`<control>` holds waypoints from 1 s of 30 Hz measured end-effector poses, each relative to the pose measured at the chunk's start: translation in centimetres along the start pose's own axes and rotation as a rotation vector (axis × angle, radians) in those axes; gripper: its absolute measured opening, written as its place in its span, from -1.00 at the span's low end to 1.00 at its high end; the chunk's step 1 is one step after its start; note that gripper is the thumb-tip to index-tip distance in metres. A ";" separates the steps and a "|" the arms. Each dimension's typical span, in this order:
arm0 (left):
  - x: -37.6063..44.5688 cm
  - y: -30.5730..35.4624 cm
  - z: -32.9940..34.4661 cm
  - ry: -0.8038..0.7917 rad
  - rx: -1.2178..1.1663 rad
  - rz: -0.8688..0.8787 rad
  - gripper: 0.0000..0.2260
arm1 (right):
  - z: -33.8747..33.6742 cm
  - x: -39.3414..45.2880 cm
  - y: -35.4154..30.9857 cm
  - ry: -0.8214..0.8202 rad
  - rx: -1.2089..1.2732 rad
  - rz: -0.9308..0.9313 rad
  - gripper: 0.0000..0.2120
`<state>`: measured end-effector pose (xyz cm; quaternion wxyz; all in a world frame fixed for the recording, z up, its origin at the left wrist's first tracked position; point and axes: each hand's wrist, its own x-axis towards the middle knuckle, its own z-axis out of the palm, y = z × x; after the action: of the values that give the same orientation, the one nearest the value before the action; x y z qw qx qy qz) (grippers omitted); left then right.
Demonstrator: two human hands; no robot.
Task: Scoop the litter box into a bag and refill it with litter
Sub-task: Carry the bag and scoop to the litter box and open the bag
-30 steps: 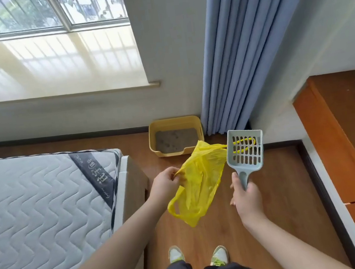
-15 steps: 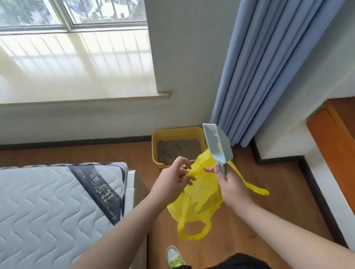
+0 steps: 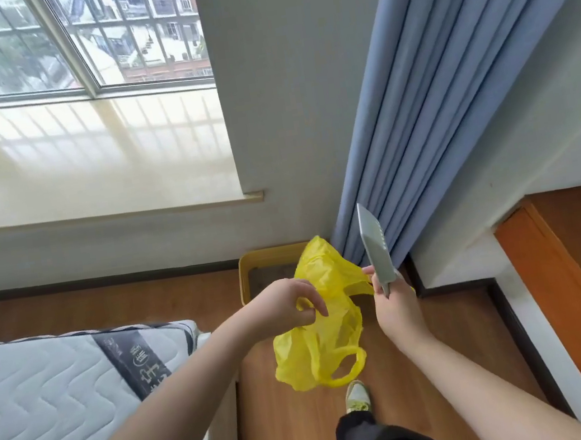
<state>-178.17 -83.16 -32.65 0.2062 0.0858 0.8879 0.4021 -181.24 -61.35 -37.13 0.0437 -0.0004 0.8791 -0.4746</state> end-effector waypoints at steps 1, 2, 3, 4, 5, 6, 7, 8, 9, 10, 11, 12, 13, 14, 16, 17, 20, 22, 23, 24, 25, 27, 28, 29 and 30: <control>0.9 0.4 -0.1 0.005 0.030 0.006 -0.86 | -0.2 0.9 0.2 -0.016 0.025 0.020 -0.82; 1.8 0.7 -0.1 0.004 0.069 0.013 -0.88 | -0.5 1.7 0.3 -0.034 0.054 0.015 -0.80; 2.6 1.0 -0.2 -0.007 0.124 0.022 -0.89 | -0.8 2.4 0.3 -0.052 0.091 -0.003 -0.75; 3.5 1.3 -0.3 -0.026 0.185 0.030 -0.86 | -1.1 3.0 0.1 -0.073 0.131 -0.026 -0.69; 4.2 1.6 -0.5 -0.040 0.237 0.035 -0.84 | -1.5 3.6 0.0 -0.099 0.162 -0.043 -0.64; 4.9 2.0 -0.7 -0.046 0.269 0.043 -0.83 | -1.8 4.1 0.0 -0.127 0.177 -0.060 -0.62; 5.4 2.3 -0.9 -0.044 0.282 0.057 -0.83 | -2.0 4.6 0.1 -0.158 0.182 -0.080 -0.64; 5.9 2.7 -1.1 -0.035 0.282 0.075 -0.83 | -2.1 5.0 0.3 -0.195 0.178 -0.104 -0.68; 6.2 2.9 -1.3 -0.020 0.269 0.087 -0.81 | -2.1 5.3 0.6 -0.234 0.172 -0.119 -0.67; 6.5 3.1 -1.6 -0.002 0.253 0.088 -0.80 | -2.0 5.7 0.9 -0.276 0.173 -0.125 -0.56; 6.7 3.1 -1.8 0.015 0.241 0.084 -0.80 | -1.9 6.2 1.2 -0.311 0.180 -0.129 -0.44; 6.9 3.0 -2.1 0.028 0.232 0.077 -0.81 | -1.7 6.7 1.5 -0.337 0.166 -0.140 -0.35; 7.1 2.9 -2.3 0.042 0.221 0.071 -0.80 | -1.5 7.3 1.8 -0.355 0.131 -0.147 -0.32; 7.2 2.7 -2.4 0.054 0.208 0.066 -0.79 | -1.4 7.8 1.8 -0.356 0.071 -0.148 -0.36; 7.3 2.3 -2.7 0.063 0.185 0.058 -0.75 | -1.3 9.0 2.3 -0.307 -0.112 -0.119 -0.61; 7.4 2.1 -2.9 0.054 0.187 0.053 -0.73 | -1.3 9.6 2.3 -0.292 -0.192 -0.094 -0.73; 7.4 1.2 -3.4 0.001 0.261 -0.013 -0.61 | -2.0 11.4 2.3 -0.356 -0.333 -0.056 -0.89; 7.5 0.5 -3.9 -0.006 0.374 -0.080 -0.57 | -2.6 12.6 2.1 -0.409 -0.346 -0.011 -0.91; 7.5 0.1 -4.0 0.003 0.463 -0.132 -0.58 | -2.9 13.1 2.1 -0.429 -0.330 0.024 -0.91; 7.5 -0.1 -4.2 0.016 0.561 -0.199 -0.60 | -3.2 13.5 2.2 -0.445 -0.310 0.053 -0.91; 7.6 -0.4 -4.2 0.028 0.656 -0.271 -0.64 | -3.4 14.0 2.5 -0.460 -0.297 0.079 -0.91; 7.6 -0.8 -4.0 0.067 0.753 -0.405 -0.70 | -3.9 14.8 2.9 -0.489 -0.273 0.113 -0.89; 7.6 -1.0 -3.8 0.100 0.741 -0.461 -0.71 | -4.0 15.0 3.1 -0.504 -0.234 0.121 -0.86; 7.7 -1.4 -3.6 0.143 0.704 -0.498 -0.72 | -4.1 15.1 3.2 -0.514 -0.178 0.124 -0.82; 7.8 -1.7 -3.2 0.195 0.654 -0.524 -0.75 | -4.1 15.0 3.3 -0.520 -0.117 0.134 -0.80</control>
<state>-186.58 -83.98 -34.35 0.1785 -0.1203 0.9757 0.0399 -196.39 -56.75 -38.80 0.2991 -0.0666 0.8623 -0.4032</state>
